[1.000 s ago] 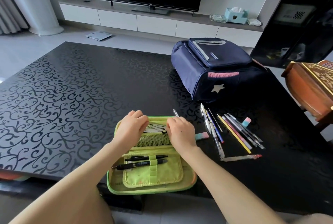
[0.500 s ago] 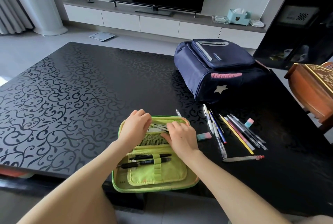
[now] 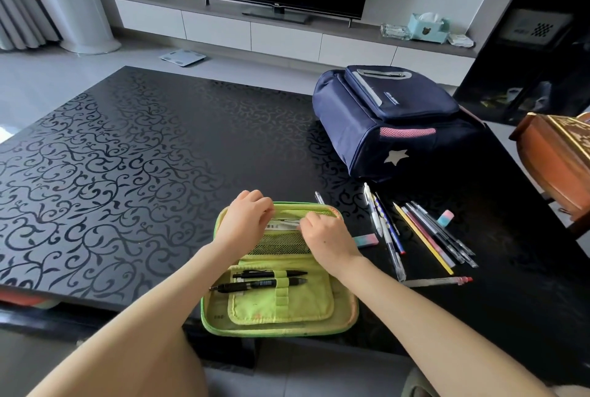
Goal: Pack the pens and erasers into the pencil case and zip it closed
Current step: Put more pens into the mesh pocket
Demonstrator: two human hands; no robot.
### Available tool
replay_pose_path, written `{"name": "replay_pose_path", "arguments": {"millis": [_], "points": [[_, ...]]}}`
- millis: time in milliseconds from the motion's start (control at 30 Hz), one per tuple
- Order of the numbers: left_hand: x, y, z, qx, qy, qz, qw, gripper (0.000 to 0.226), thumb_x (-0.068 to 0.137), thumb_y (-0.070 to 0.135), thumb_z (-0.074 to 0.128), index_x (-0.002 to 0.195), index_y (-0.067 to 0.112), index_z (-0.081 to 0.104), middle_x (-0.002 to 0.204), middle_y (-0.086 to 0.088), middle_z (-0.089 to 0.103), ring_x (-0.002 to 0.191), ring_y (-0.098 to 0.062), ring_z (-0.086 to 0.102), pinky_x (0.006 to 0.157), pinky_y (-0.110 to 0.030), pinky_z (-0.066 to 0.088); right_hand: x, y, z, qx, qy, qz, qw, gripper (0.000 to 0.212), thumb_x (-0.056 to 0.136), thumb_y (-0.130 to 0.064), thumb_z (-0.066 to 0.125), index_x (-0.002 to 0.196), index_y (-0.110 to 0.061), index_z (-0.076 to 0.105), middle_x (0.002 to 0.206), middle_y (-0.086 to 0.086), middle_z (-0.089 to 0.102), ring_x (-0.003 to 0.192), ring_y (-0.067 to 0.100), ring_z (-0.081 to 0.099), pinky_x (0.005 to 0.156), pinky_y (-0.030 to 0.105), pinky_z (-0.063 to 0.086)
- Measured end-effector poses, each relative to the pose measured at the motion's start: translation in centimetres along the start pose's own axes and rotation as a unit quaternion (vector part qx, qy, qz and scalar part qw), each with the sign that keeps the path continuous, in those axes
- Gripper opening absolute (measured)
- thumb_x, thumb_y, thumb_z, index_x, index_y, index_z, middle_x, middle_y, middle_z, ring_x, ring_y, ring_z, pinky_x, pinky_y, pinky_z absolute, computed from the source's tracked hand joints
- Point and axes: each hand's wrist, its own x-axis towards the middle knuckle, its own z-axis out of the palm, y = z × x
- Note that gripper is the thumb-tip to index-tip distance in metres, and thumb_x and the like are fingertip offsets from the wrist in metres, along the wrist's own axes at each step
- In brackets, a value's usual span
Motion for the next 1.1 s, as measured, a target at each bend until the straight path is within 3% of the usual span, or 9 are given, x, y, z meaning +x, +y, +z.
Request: {"name": "replay_pose_path", "arguments": {"millis": [100,233,333,433,500,600,767,900,1100], "points": [[-0.3,0.0,-0.4,0.017,0.001,0.032,0.999,0.009,0.080,0.004,0.067,0.074,0.009,0.063,0.073,-0.004,0.057,0.067,-0.026,0.052,0.050,-0.009,0.016,1.8,-1.1,0.2,0.008,-0.007,-0.009,1.000,0.027,0.052,0.001,0.081,0.053,-0.012,0.057,0.045,0.000,0.051,0.034,0.013,0.045,0.032,0.018,0.032],[-0.5,-1.3,0.2,0.017,-0.001,0.022,1.000,0.009,0.086,0.008,0.059,0.078,0.012,0.060,0.078,-0.003,0.055,0.072,-0.025,0.048,0.046,-0.036,0.046,1.0,-1.9,0.3,0.090,0.025,0.055,0.994,0.016,0.069,-0.017,0.079,0.069,-0.013,0.064,0.047,-0.004,0.058,0.041,0.016,0.051,0.045,0.019,0.033],[-0.4,-1.1,0.3,0.028,-0.006,0.018,0.999,0.009,0.087,0.007,0.059,0.078,0.011,0.060,0.078,-0.003,0.055,0.073,-0.026,0.048,0.045,-0.030,0.040,-0.4,-1.7,0.1,0.102,0.025,0.098,0.990,0.016,0.084,-0.029,0.063,0.085,-0.013,0.066,0.050,-0.003,0.062,0.049,0.020,0.054,0.050,0.026,0.042],[-0.3,-0.2,0.1,0.034,-0.004,0.015,0.999,0.009,0.086,0.005,0.059,0.078,0.009,0.059,0.077,-0.006,0.056,0.072,-0.027,0.049,0.043,-0.018,0.020,-0.3,-1.1,-0.7,0.111,-0.031,0.112,0.987,0.015,0.088,-0.024,0.060,0.095,-0.011,0.062,0.064,0.003,0.066,0.066,0.024,0.056,0.054,0.029,0.036],[-0.4,0.4,0.1,0.032,0.003,0.006,0.999,0.009,0.087,0.006,0.059,0.078,0.008,0.059,0.077,-0.006,0.056,0.070,-0.027,0.049,0.045,-0.024,0.023,0.5,-0.6,-1.1,0.155,-0.086,0.112,0.978,0.013,0.089,-0.015,0.056,0.100,-0.011,0.061,0.083,0.005,0.067,0.084,0.025,0.055,0.064,0.033,0.039],[-0.3,0.8,0.4,0.053,-0.010,0.011,0.998,0.010,0.085,0.016,0.064,0.079,0.008,0.060,0.077,-0.005,0.057,0.072,-0.027,0.053,0.052,-0.030,0.030,1.3,0.0,-1.3,0.192,-0.130,0.130,0.964,0.018,0.084,-0.014,0.061,0.101,-0.016,0.066,0.091,0.001,0.069,0.093,0.022,0.055,0.080,0.035,0.046],[0.7,1.4,1.0,0.045,-0.105,-0.033,0.993,0.038,0.080,0.048,0.063,0.089,0.012,0.058,0.087,-0.002,0.055,0.081,-0.018,0.040,0.069,-0.032,0.041,0.9,0.2,-1.8,0.187,-0.152,0.128,0.962,0.014,0.081,-0.016,0.066,0.095,-0.018,0.069,0.091,0.001,0.066,0.092,0.022,0.056,0.078,0.030,0.043],[1.9,2.4,0.8,0.091,-0.152,-0.043,0.983,0.043,0.077,0.054,0.062,0.095,0.015,0.058,0.094,0.001,0.057,0.092,-0.020,0.048,0.072,-0.030,0.037,-0.6,-1.3,-2.6,0.100,-0.071,0.084,0.989,0.024,0.052,-0.003,0.078,0.057,-0.019,0.062,0.057,-0.006,0.058,0.060,0.017,0.054,0.053,0.023,0.040],[2.1,3.1,1.3,0.089,-0.165,-0.076,0.979,0.035,0.075,0.052,0.065,0.094,0.023,0.060,0.097,0.004,0.059,0.098,-0.022,0.052,0.080,-0.032,0.038,-3.7,-0.5,-2.2,0.099,-0.069,0.136,0.983,0.026,0.062,-0.003,0.076,0.072,-0.019,0.057,0.061,-0.005,0.061,0.060,0.020,0.053,0.059,0.031,0.043]]}}
